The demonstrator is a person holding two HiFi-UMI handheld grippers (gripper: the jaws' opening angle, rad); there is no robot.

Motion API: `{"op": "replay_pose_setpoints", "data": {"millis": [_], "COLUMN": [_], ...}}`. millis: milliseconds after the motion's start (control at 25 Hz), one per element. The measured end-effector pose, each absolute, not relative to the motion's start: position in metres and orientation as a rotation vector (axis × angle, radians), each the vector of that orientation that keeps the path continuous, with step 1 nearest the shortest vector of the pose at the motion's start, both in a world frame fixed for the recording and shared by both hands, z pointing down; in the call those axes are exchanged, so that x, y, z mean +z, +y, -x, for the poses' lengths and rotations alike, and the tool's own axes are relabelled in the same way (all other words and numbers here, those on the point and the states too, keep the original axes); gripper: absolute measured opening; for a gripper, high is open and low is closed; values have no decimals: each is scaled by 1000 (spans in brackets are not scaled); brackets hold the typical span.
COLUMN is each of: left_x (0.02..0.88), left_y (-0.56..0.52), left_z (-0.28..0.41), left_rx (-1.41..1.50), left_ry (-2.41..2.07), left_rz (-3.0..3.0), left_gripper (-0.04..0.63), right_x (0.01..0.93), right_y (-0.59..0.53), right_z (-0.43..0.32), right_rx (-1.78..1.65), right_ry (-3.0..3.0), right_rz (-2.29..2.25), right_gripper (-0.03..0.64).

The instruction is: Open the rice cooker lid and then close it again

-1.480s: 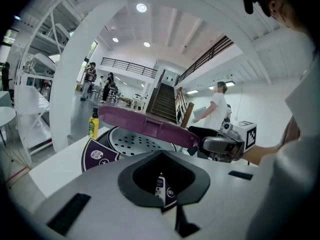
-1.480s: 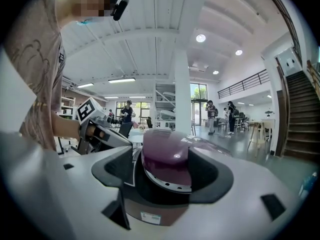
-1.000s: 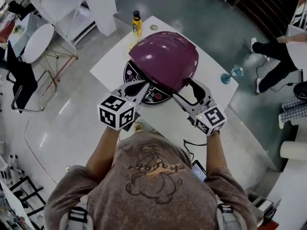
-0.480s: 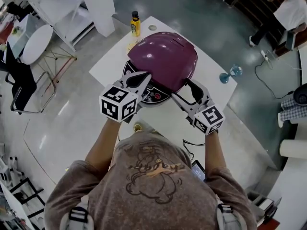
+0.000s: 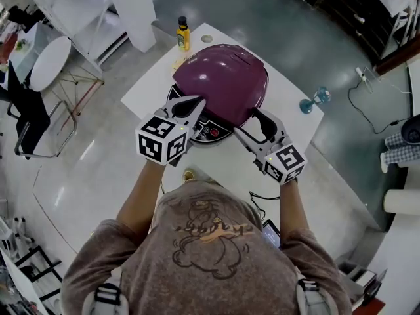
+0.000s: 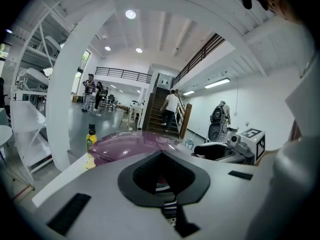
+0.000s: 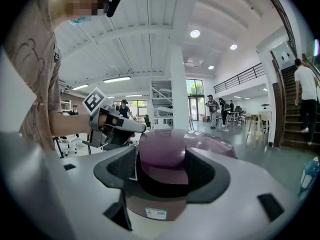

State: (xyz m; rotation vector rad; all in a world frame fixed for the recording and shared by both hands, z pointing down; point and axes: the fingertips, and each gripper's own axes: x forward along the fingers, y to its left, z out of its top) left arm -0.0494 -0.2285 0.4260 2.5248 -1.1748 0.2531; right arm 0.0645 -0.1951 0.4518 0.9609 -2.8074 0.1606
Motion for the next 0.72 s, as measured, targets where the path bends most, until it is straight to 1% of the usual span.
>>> {"op": "replay_pose_setpoints", "data": {"millis": [480, 720], "left_x": [441, 448], "left_y": [-229, -229], "left_z": [46, 48], "left_rx": [332, 370], "left_ry": [-1162, -1161], "left_rz": [-2513, -2503], "left_gripper": [20, 20], "right_x": [459, 464], "right_y": [-196, -198], "right_z": [-66, -65], "right_rx": [242, 269], "right_ry": [-2803, -2791], "right_rz": [-999, -1030], "right_gripper": [285, 261]}}
